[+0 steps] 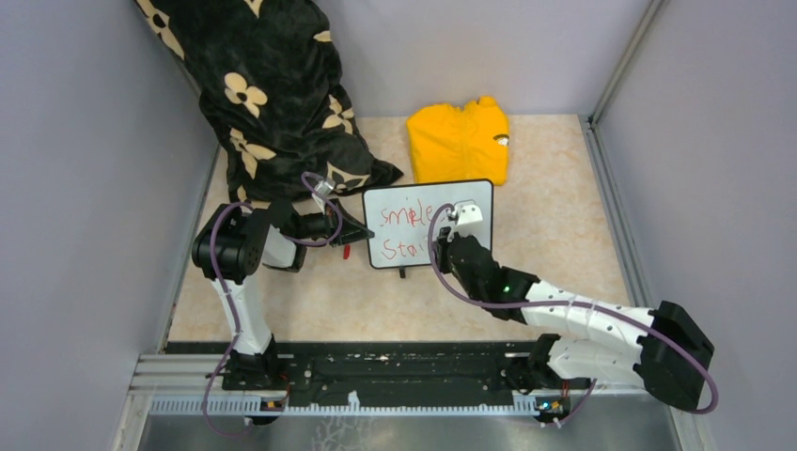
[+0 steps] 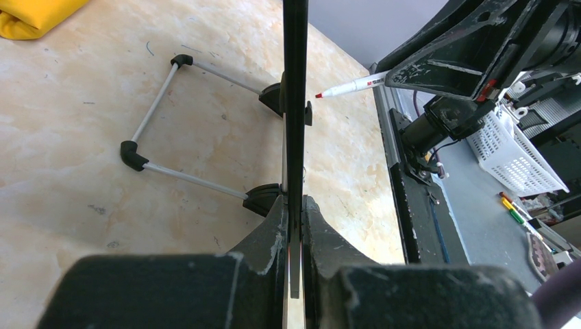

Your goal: Write a sentence on the whiteboard

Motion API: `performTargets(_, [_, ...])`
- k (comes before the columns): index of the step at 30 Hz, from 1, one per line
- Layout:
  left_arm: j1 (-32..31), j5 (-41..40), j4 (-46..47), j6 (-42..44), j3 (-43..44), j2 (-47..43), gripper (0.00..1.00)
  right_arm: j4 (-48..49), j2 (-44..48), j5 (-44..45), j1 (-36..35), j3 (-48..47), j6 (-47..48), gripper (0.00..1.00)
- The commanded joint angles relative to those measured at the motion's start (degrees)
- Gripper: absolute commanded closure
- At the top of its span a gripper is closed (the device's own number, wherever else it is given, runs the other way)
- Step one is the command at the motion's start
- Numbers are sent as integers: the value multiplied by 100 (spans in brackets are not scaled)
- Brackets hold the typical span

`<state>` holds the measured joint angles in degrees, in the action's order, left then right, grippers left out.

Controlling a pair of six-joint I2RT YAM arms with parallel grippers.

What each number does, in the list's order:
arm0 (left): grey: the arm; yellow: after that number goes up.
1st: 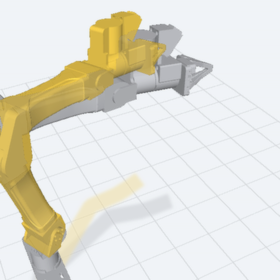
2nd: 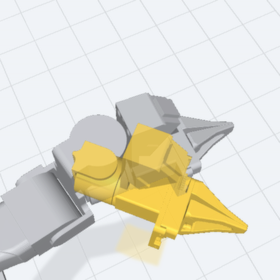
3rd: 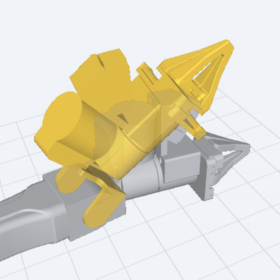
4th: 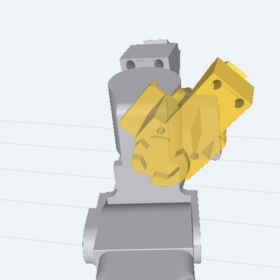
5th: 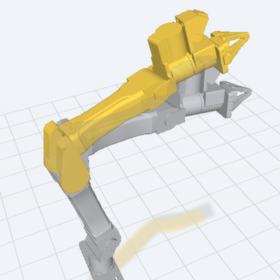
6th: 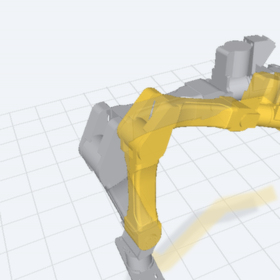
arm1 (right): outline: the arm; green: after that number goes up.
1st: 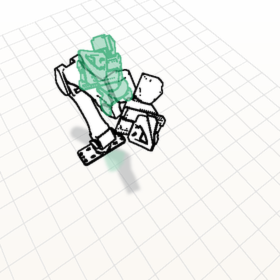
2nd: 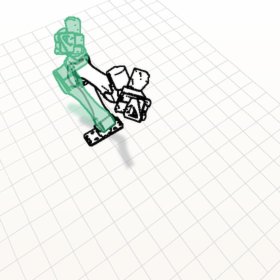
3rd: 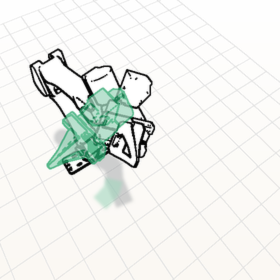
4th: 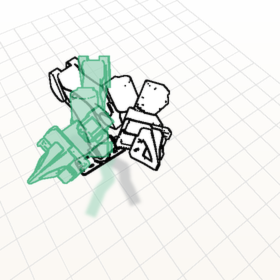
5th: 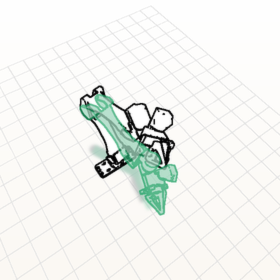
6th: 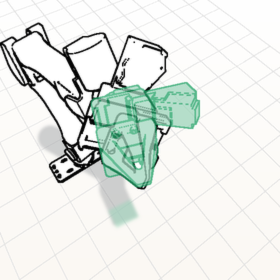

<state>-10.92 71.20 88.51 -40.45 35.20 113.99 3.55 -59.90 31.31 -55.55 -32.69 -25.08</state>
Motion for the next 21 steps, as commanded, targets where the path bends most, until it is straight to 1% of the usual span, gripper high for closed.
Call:
performTargets(1, [-88, 140, 123, 133, 95, -9, 100, 172, -103, 142, 103, -195, 17, 100])
performTargets(21, [-87, 140, 99, 124, 104, 0, 100, -11, -111, -142, 130, 255, -172, 100])
